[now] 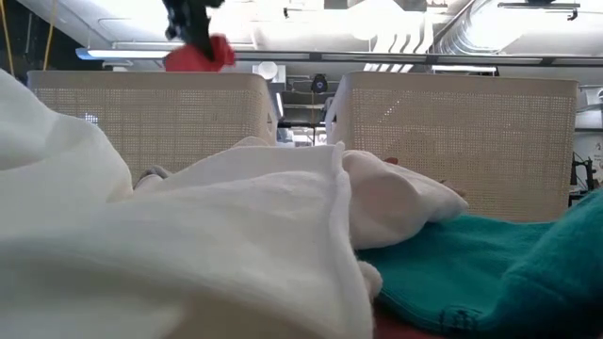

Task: Sort clothes
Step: Put the orange sock into the left white laundry bin

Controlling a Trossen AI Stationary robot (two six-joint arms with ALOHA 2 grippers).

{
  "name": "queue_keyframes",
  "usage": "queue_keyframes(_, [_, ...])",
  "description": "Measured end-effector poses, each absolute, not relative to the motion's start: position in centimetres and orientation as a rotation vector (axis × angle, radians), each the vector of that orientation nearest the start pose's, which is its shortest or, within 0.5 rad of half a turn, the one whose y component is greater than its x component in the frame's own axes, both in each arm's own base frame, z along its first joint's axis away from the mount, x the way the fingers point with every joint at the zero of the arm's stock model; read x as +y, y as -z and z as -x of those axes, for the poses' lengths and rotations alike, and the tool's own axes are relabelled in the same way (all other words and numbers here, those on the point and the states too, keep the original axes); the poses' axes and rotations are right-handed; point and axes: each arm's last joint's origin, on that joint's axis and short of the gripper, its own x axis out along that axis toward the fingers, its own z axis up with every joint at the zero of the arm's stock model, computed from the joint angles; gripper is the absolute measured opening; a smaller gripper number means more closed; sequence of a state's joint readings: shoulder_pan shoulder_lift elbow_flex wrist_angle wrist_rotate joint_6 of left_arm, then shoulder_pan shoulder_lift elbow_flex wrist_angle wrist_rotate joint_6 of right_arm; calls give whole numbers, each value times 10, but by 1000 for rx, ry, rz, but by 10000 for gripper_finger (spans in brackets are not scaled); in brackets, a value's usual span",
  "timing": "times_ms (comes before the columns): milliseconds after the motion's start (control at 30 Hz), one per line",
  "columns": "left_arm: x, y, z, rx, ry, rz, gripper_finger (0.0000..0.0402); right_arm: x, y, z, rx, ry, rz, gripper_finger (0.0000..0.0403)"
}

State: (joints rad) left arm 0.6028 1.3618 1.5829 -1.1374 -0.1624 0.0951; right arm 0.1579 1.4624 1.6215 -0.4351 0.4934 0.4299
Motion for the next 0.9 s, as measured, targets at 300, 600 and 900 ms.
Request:
queue_keyframes(300, [197, -340, -226, 1233, -676, 234, 1, 55, -431, -306, 266, 339, -396, 149])
queue_keyframes(600, [230, -303, -234, 1304, -664, 386, 81, 80, -416, -293, 420, 331, -471, 149])
queue_keyframes(900, [231, -306, -229, 1288, -678, 403, 162, 91, -401, -277, 548, 427, -443, 149])
